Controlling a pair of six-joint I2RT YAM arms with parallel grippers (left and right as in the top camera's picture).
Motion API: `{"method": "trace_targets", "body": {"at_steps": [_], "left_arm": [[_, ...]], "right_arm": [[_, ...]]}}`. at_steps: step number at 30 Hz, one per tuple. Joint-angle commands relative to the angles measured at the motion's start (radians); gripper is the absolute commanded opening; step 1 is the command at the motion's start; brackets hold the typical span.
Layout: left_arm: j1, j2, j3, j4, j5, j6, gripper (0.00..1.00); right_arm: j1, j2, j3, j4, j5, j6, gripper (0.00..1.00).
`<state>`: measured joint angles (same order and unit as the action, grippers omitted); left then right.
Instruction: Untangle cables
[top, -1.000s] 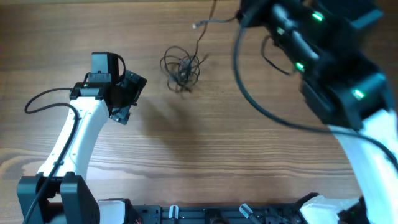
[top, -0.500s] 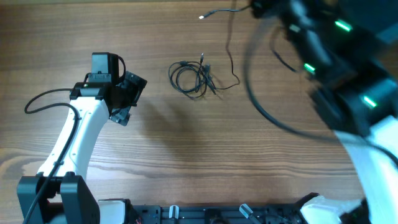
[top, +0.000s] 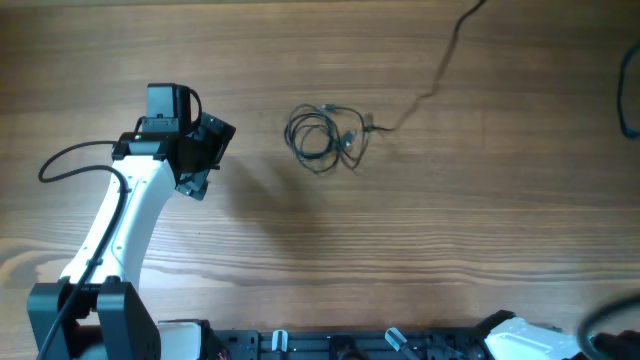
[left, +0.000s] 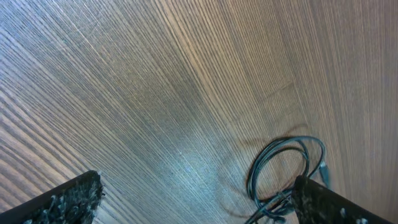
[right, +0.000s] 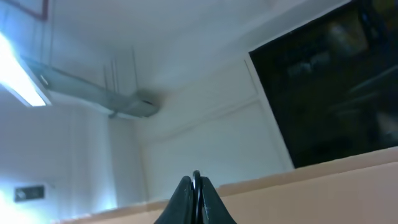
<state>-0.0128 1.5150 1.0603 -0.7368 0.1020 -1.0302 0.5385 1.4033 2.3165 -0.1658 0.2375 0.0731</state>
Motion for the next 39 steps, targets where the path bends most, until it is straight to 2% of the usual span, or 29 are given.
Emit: {"method": "trace_targets", "body": {"at_steps": [1, 4, 9, 10, 13, 15, 16, 19, 20, 23, 24, 27, 30, 32, 35, 39], "left_arm": [[0.002, 0.006, 0.004, 0.003, -0.013, 0.004, 1.00], [0.002, 0.006, 0.004, 0.003, -0.013, 0.005, 1.00], [0.002, 0.006, 0.004, 0.003, -0.007, 0.008, 1.00], [0.002, 0.006, 0.004, 0.016, 0.041, 0.086, 1.00], [0.002, 0.006, 0.004, 0.099, 0.294, 0.405, 1.00], [0.002, 0.005, 0.004, 0.161, 0.516, 0.555, 0.99], [0.002, 0.003, 0.005, 0.214, 0.678, 0.628, 1.00], [-0.003, -0.013, 0.006, 0.392, 0.928, 0.648, 0.99], [-0.017, -0.027, 0.006, 0.455, 0.953, 0.623, 1.00], [-0.111, -0.063, 0.006, 0.581, 0.929, 0.603, 1.00], [-0.159, -0.074, 0.006, 0.614, 0.875, 0.603, 1.00], [-0.337, -0.080, 0.006, 0.714, 0.587, 0.604, 1.00], [-0.451, -0.079, 0.006, 0.772, 0.374, 0.605, 1.00], [-0.496, -0.079, 0.006, 0.816, 0.365, 0.612, 1.00], [-0.542, -0.079, 0.006, 0.893, 0.363, 0.687, 1.00], [-0.568, -0.079, 0.006, 1.002, 0.364, 0.683, 1.00]], "right_arm": [[-0.002, 0.099, -0.024, -0.088, 0.018, -0.073, 0.04], [-0.002, 0.143, -0.024, -0.148, 0.017, -0.070, 0.04], [-0.002, 0.158, -0.024, -0.104, 0.018, -0.049, 0.04], [-0.002, 0.152, -0.024, -0.121, 0.018, -0.019, 0.04], [-0.003, 0.152, -0.024, -0.277, 0.018, 0.074, 0.04], [-0.003, 0.161, -0.024, -0.386, -0.002, 0.173, 0.04], [-0.003, 0.163, -0.024, -0.430, -0.066, 0.230, 0.04], [-0.003, 0.162, -0.024, -0.460, -0.185, 0.274, 0.04], [-0.003, 0.162, -0.024, -0.466, -0.191, 0.292, 0.04], [-0.003, 0.162, -0.024, -0.475, -0.183, 0.357, 0.04], [-0.003, 0.162, -0.024, -0.465, -0.183, 0.377, 0.04], [-0.003, 0.150, -0.024, -0.438, -0.183, 0.430, 0.04], [-0.003, 0.137, -0.024, -0.430, -0.183, 0.445, 0.04], [-0.003, 0.128, -0.024, -0.419, -0.183, 0.423, 0.04], [-0.003, 0.108, -0.024, -0.420, -0.202, 0.432, 0.04], [-0.003, 0.094, -0.024, -0.419, -0.218, 0.454, 0.04]]}}
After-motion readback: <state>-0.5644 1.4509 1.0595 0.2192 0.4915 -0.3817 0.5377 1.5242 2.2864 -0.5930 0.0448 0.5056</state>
